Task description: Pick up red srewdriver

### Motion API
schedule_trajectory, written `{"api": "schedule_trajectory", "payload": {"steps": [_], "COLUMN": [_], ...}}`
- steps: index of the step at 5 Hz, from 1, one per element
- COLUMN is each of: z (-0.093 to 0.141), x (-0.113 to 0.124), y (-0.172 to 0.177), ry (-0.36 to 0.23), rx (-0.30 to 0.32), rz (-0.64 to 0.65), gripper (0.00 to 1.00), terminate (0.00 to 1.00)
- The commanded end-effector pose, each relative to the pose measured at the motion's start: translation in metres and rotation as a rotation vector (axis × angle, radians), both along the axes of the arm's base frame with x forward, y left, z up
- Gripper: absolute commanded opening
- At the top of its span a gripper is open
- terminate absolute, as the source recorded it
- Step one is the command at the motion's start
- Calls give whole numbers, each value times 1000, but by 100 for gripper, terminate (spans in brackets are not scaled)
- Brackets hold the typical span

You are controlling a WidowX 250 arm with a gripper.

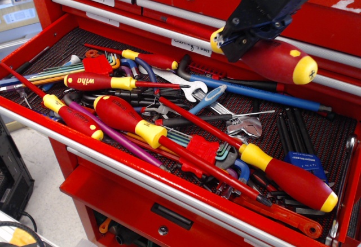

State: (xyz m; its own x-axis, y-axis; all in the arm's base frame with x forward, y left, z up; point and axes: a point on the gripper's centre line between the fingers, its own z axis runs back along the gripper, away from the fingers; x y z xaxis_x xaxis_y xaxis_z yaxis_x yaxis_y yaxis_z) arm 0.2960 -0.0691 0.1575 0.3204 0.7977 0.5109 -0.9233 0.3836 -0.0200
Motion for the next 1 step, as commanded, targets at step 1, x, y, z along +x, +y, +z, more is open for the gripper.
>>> {"api": "schedule_trajectory", "payload": {"steps": [1], "z": [65], "x": [8], "y": [3], "ry": [-137], "rx": [98], "rz": [-28], "gripper": [0], "terminate": [100]}}
